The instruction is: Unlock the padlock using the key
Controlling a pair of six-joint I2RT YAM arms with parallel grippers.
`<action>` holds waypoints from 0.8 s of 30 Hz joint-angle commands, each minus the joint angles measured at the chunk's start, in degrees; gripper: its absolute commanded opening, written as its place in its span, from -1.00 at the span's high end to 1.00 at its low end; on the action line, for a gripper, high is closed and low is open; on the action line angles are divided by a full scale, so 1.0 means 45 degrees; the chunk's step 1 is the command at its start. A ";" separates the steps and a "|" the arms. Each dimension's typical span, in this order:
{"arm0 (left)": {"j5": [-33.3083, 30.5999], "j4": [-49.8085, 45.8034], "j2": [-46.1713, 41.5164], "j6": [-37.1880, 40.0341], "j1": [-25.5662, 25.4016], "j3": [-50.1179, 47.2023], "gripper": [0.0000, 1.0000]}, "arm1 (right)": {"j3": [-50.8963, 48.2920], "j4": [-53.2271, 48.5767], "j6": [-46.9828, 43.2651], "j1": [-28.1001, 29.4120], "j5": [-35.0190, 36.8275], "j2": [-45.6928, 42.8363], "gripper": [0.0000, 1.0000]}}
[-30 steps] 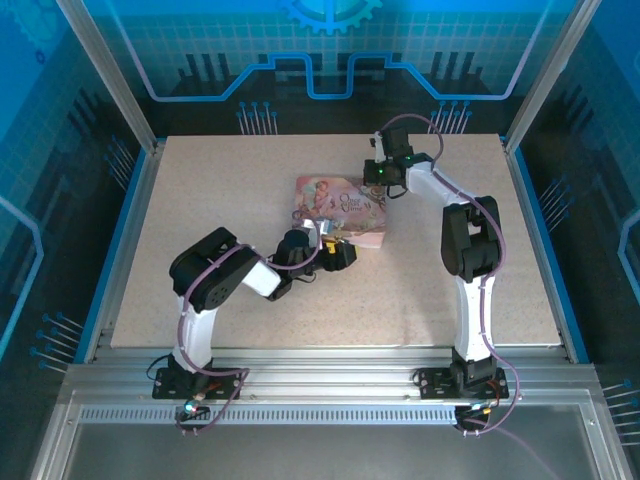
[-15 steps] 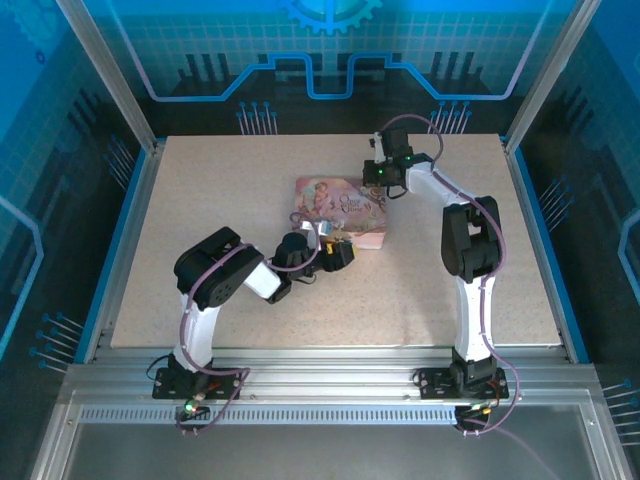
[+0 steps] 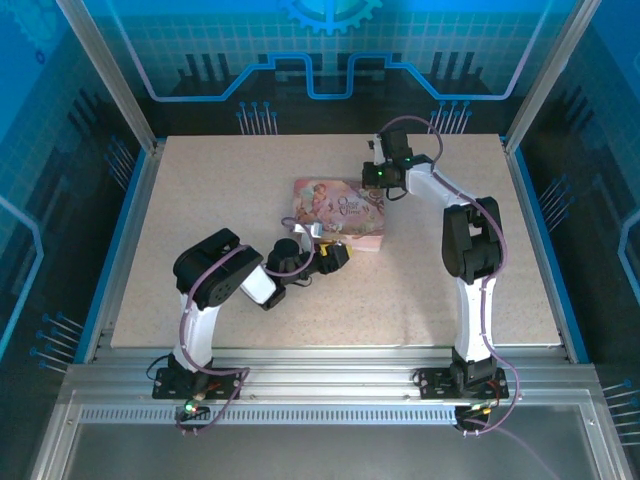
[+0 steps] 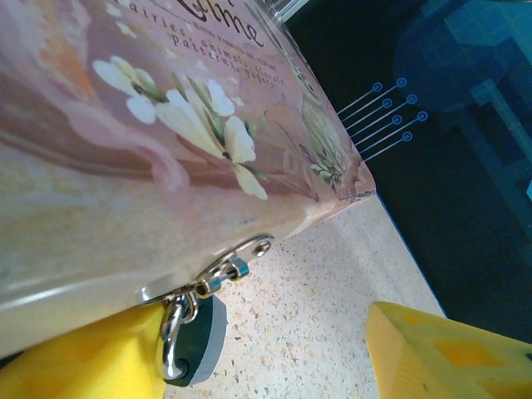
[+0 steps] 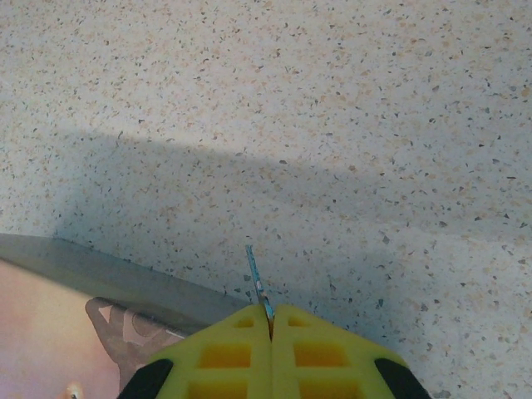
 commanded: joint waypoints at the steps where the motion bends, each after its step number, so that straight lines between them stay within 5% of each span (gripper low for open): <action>1: 0.0015 0.0607 -0.0040 0.0040 0.0059 0.0105 -0.31 | -0.0549 -0.1550 0.0188 0.0384 -0.0465 0.0216 1.00; 13: 0.0029 0.0115 0.0580 -0.0132 -0.0361 0.1012 -0.43 | -0.0620 -0.1542 0.0112 0.0461 -0.0374 0.0177 1.00; 24: -0.0136 -0.0041 0.0567 -0.0305 -0.0250 0.0712 0.02 | -0.0755 -0.1431 0.0184 0.0426 -0.0447 0.0100 1.00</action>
